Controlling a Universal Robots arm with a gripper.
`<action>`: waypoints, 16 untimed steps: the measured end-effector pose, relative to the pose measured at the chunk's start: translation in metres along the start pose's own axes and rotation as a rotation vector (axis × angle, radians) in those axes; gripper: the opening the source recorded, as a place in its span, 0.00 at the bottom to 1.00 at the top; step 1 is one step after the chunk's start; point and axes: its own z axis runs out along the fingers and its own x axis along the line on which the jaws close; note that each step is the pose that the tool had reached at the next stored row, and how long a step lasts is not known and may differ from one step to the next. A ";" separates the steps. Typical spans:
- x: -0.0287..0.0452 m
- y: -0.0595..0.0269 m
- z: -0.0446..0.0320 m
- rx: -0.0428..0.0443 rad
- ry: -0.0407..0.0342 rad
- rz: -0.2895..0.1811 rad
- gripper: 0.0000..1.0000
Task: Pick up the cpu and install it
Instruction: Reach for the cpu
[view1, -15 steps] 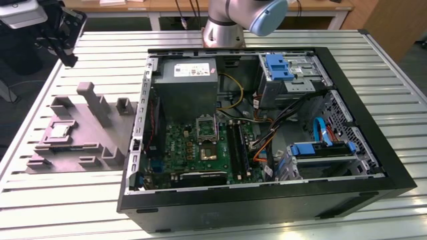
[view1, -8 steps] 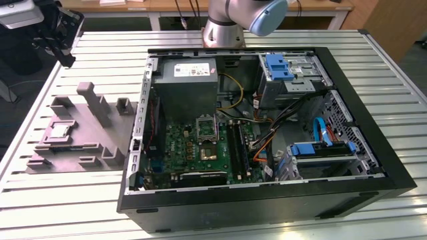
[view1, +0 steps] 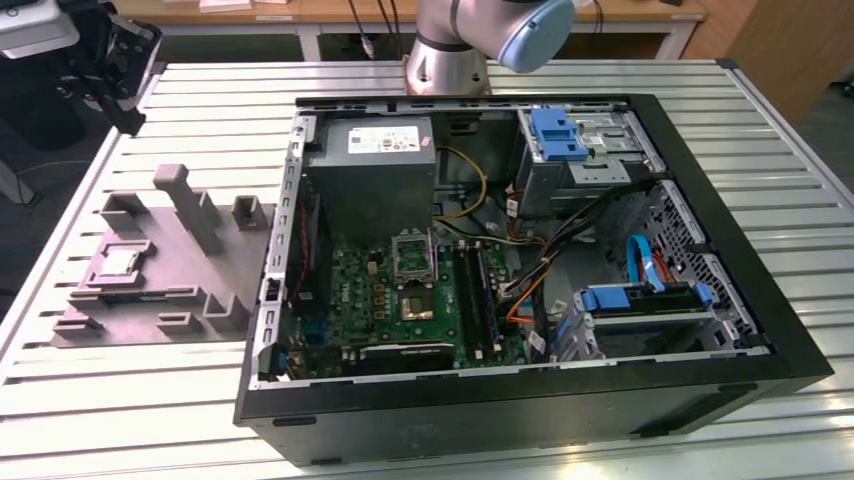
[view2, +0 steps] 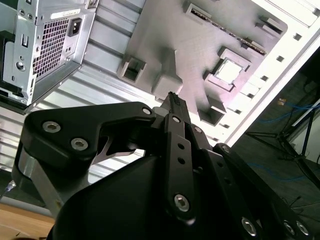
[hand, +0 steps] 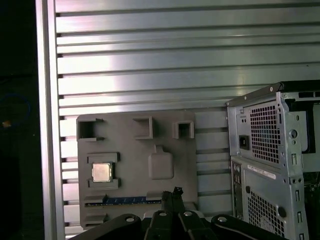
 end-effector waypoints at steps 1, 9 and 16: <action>0.0008 -0.0001 0.0000 0.0000 0.0000 0.000 0.11; 0.0054 -0.0004 0.0002 0.0000 0.0000 0.000 0.11; 0.0092 -0.0007 0.0004 0.0000 0.0000 0.000 0.11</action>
